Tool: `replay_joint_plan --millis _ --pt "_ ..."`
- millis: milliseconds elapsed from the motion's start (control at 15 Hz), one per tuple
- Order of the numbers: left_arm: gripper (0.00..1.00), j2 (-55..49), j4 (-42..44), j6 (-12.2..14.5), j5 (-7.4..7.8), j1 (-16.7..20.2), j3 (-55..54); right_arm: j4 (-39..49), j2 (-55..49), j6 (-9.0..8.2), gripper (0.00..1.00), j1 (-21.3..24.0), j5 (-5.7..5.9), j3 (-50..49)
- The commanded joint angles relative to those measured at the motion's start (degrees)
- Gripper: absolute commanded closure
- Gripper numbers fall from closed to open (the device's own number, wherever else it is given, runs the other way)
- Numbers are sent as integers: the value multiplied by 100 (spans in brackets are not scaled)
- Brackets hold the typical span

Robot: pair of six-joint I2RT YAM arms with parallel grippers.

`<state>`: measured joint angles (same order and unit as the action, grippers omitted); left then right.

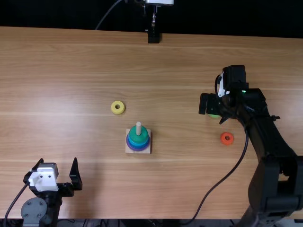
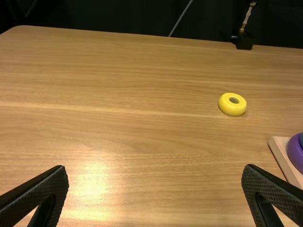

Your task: Build the Hanoi tower: stack the rings onto the peg from bottom to top in this color order: purple, dark blue, light blue, dark green, light green, yellow, orange.

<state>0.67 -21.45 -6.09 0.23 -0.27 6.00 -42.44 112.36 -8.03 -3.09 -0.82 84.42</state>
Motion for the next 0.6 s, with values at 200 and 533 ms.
replay_joint_plan --millis 200,533 --pt "0 -67 -449 18 -12 19 -600 -13 568 -62 0 19 40 461" --pt "0 -67 -449 18 -12 19 -600 -3 849 -62 0 19 40 470"
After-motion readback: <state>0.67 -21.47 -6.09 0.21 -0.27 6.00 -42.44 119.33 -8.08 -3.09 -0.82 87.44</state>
